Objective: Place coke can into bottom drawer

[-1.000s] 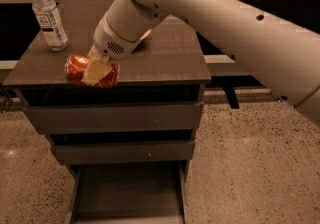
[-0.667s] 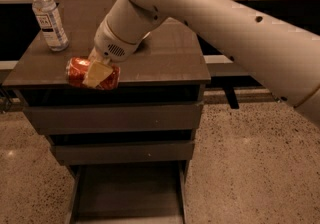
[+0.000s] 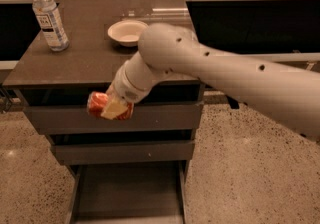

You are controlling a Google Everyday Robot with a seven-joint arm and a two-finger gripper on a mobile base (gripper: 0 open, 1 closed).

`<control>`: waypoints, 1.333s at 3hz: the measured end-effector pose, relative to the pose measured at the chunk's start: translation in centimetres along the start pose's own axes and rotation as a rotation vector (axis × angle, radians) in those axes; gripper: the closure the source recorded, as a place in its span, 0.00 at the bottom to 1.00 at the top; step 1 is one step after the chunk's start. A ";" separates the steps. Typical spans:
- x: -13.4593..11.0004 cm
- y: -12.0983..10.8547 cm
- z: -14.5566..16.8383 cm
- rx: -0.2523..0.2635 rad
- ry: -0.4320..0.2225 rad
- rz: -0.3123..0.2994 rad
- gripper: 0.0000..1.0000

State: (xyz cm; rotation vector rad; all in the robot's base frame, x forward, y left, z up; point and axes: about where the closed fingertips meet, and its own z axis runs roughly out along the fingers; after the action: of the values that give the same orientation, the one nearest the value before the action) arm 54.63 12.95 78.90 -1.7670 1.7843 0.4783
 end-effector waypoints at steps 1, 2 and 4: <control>7.0 3.7 4.6 -0.042 0.108 0.023 1.00; 8.8 5.5 5.7 -0.073 0.143 0.024 1.00; 14.3 5.7 9.5 -0.104 0.158 -0.003 1.00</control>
Offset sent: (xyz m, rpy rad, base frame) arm -0.0264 -0.0241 -0.0841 -0.1048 0.0534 -0.0065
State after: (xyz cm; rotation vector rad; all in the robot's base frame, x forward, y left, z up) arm 51.03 7.98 61.90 -1.9264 1.8942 0.4482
